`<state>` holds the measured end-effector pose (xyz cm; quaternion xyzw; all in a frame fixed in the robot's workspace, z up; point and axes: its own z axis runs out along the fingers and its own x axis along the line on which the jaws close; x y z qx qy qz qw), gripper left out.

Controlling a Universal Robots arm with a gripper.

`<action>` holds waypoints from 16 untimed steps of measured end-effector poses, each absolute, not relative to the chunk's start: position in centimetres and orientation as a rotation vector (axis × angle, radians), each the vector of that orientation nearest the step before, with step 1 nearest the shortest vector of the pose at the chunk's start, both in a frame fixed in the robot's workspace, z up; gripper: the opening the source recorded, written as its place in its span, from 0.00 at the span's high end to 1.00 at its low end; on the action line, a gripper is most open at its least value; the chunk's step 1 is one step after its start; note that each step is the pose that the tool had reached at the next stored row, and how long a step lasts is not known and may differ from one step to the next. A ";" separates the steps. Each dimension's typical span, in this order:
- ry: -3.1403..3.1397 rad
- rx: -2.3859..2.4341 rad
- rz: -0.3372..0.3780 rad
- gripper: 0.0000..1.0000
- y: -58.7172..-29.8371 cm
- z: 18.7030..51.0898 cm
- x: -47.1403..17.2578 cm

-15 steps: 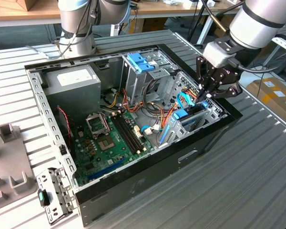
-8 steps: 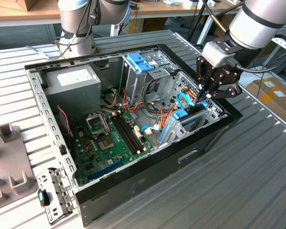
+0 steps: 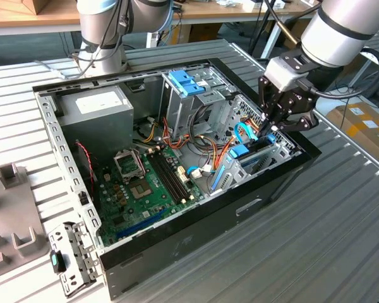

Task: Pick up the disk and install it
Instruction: 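Insert the second disk wire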

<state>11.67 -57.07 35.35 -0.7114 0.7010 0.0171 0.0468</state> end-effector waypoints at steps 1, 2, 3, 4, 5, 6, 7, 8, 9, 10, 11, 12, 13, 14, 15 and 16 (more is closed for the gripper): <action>2.139 -2.170 0.052 0.84 -57.1 35.2 11.7; 2.140 -2.170 0.052 0.84 -57.1 35.2 11.7; 2.140 -2.170 0.052 0.84 -57.1 35.1 11.7; 2.140 -2.170 0.052 0.84 -57.1 35.1 11.7; 2.140 -2.170 0.052 0.84 -57.1 35.0 11.7; 2.140 -2.170 0.052 0.84 -57.1 35.0 11.7; 2.140 -2.170 0.052 0.84 -57.1 35.0 11.7; 2.140 -2.170 0.052 0.84 -57.1 35.0 11.7; 2.140 -2.170 0.052 0.84 -57.2 34.9 11.7; 2.140 -2.170 0.052 0.84 -57.3 34.9 11.7; 2.140 -2.170 0.052 0.84 -57.3 34.9 11.7; 2.140 -2.170 0.052 0.84 -57.4 34.9 11.7; 2.140 -2.170 0.052 0.84 -57.4 34.9 11.7; 2.140 -2.170 0.052 0.84 -57.4 34.9 11.6; 2.140 -2.170 0.052 0.84 -57.4 34.9 11.6; 2.140 -2.170 0.052 0.84 -57.4 34.9 11.6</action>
